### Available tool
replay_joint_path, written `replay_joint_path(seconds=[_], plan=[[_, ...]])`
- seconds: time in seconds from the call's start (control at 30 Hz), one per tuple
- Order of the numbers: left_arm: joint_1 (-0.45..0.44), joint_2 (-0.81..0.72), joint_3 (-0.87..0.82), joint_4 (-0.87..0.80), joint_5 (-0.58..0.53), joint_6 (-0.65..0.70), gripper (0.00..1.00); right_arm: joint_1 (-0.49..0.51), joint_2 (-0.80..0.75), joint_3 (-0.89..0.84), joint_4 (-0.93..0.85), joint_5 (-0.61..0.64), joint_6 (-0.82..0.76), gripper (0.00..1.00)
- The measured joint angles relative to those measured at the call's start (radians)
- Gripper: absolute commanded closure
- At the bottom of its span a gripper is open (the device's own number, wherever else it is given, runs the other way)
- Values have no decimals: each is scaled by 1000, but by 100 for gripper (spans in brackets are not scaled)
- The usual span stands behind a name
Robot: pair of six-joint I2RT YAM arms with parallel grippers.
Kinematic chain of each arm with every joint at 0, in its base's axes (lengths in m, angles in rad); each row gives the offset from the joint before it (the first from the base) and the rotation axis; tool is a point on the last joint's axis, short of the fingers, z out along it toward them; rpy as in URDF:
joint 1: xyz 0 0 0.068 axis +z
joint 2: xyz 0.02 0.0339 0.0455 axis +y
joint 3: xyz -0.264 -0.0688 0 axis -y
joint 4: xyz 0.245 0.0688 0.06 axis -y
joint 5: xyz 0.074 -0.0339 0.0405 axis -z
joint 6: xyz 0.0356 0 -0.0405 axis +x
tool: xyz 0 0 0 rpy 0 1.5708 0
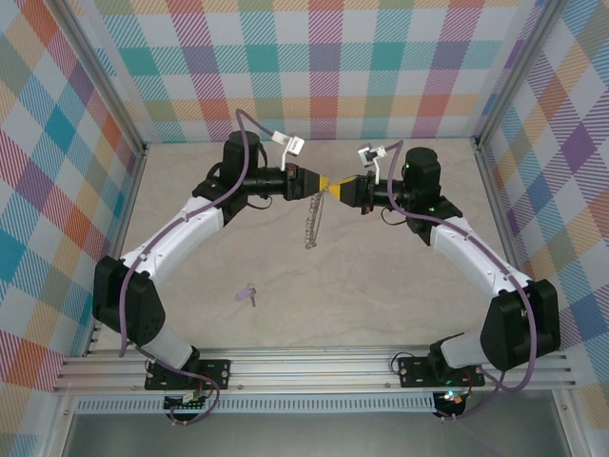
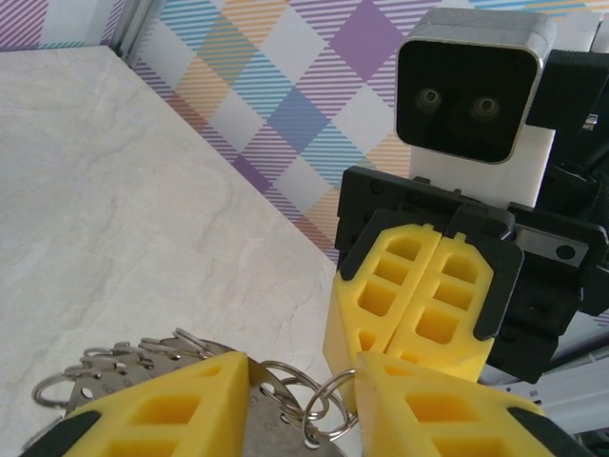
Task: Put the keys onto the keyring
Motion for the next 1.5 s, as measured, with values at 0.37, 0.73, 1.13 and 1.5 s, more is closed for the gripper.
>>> replay_joint_path(seconds=[0.37, 0.73, 1.13, 1.5], plan=[[-6, 1, 5, -1, 13, 20, 83, 0, 3, 8, -31, -4, -22, 100], [-12, -22, 4, -43, 37, 81, 82, -15, 26, 49, -148, 46, -106, 100], [-11, -97, -9, -87, -100, 109, 40, -44, 41, 116, -172, -93, -119, 100], [-11, -59, 44, -150, -22, 158, 41, -44, 68, 141, -220, -211, -137, 100]])
